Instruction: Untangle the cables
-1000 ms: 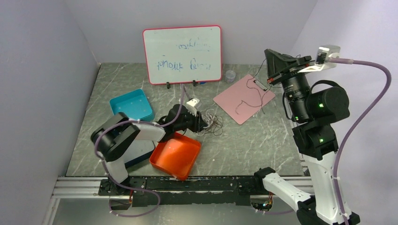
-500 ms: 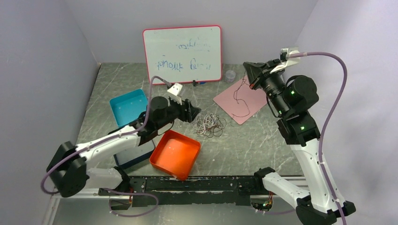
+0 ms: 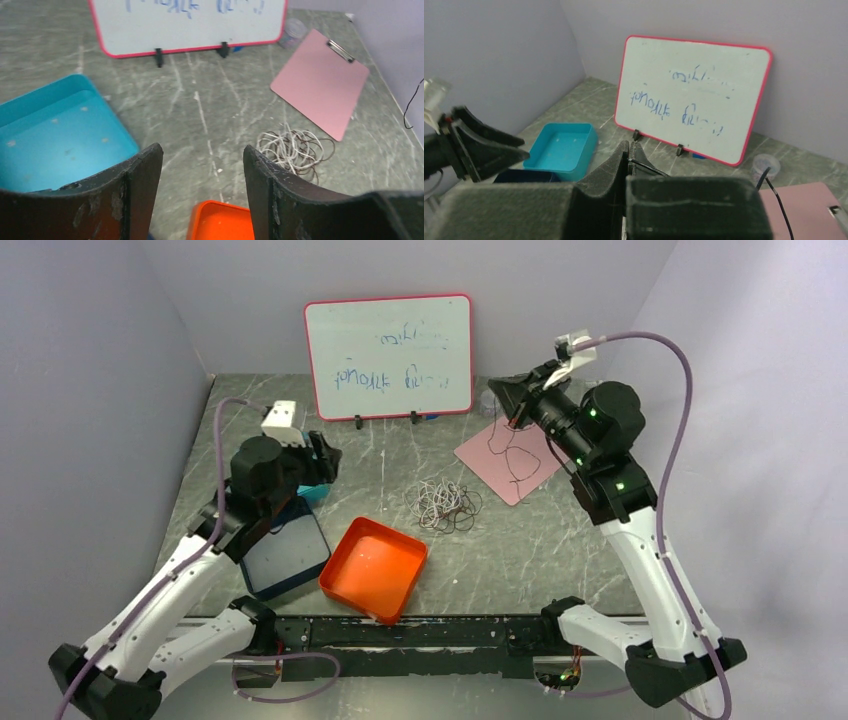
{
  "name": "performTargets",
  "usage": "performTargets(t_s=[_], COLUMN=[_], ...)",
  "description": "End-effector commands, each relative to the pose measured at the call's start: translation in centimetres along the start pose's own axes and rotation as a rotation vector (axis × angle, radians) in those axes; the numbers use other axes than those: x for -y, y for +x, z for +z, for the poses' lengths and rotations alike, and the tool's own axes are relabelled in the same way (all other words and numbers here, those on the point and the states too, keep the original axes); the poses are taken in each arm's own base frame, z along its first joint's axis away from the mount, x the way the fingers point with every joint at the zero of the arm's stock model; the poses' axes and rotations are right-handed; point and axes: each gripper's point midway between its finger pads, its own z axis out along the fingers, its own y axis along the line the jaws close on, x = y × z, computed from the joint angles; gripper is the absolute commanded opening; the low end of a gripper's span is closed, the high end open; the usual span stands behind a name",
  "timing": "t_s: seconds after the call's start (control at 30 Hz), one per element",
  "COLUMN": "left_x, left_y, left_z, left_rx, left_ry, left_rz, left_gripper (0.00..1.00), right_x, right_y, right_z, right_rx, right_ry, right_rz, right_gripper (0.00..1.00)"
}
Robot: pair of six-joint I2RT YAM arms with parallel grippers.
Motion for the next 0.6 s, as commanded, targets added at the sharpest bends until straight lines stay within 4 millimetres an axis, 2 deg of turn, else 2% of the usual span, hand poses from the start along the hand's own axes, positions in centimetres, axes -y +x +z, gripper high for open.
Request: performTargets(t_s=[0.0,0.1,0.17,0.33,0.47,0.57], left_x=[-4.3,-6.1,-7.0,-8.8,-9.3,-9.5], left_y=[-0.8,-1.2,-1.5,-2.7,-4.4,-5.3], left_z=[-2.6,-3.4,-3.6,-5.0,-7.5,-9.7], left_rx=[-0.037,-0.038,-0.043,-0.002,0.090,0.169], left_ry=[-0.184,-0.247,-0.268,-0.340,-0.374,-0.374], left_rz=[0.047,0.058,0.047,-0.018,-0.025,-0.007], left_gripper=[0.66,0.68,0.68,0.68,0.66,0.66], right_x=[-2.0,-4.1,-6.6,-10.2,-13.3,-15.8], right_y=[1.8,2.8,3.8,6.1,6.7,6.0], right_z=[1.2,2.1,2.8,6.0,8.8,11.2], right_rx=[-0.058,-0.089,-0.117,-0.166,-0.157,-0.127], right_ry=[-0.120,-0.157,-0.198,-0.275,-0.342,-0.388], right_rz=[0.018,0.006,-0.006,0.015,0.012,0.006], right_gripper=[0.00,0.00,0.00,0.00,0.00,0.00])
